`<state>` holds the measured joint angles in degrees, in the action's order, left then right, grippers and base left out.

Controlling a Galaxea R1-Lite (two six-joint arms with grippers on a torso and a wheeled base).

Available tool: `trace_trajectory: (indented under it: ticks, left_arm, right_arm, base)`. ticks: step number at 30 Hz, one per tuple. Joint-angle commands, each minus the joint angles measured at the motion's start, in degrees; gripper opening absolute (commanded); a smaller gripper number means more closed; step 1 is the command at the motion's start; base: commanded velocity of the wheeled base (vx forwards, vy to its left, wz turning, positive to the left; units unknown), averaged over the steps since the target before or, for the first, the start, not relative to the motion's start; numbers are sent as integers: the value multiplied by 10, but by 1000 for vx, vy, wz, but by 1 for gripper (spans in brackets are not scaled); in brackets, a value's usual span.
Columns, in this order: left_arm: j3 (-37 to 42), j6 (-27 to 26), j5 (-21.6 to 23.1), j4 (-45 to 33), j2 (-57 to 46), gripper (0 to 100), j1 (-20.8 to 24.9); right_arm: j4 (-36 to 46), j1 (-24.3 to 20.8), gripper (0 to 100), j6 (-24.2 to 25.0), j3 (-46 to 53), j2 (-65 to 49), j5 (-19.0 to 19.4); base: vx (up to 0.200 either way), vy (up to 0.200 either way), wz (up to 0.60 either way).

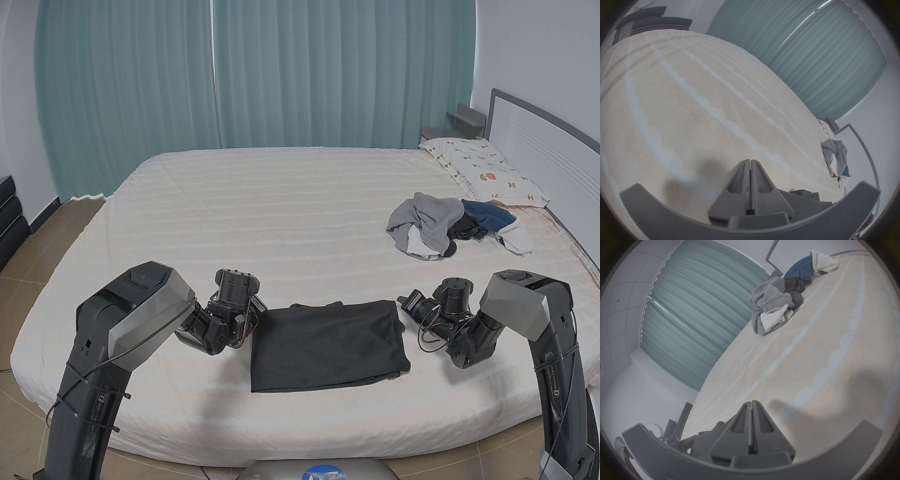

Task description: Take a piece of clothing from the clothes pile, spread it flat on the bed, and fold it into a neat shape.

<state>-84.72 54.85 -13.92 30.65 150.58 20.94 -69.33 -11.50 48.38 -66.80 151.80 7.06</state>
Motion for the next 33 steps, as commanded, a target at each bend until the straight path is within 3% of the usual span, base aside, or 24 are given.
trace_trajectory:
  ticks: [1,21,22,33]
  left_arm:
    - [2,0,-1,-1,0,0,0]
    - [3,0,0,-2,-2,0,2]
    - [3,0,0,-2,-2,0,2]
    - [2,-1,-1,-1,0,0,2]
  right_arm:
    - [0,-2,100,23,21,-28,21]
    - [35,-13,100,24,-2,-2,32]
    - [46,-13,0,24,-14,5,32]
    - [35,-12,0,27,-18,7,23]
  base:
    - [0,0,0]
    - [0,0,0]
    - [0,0,0]
    - [0,0,0]
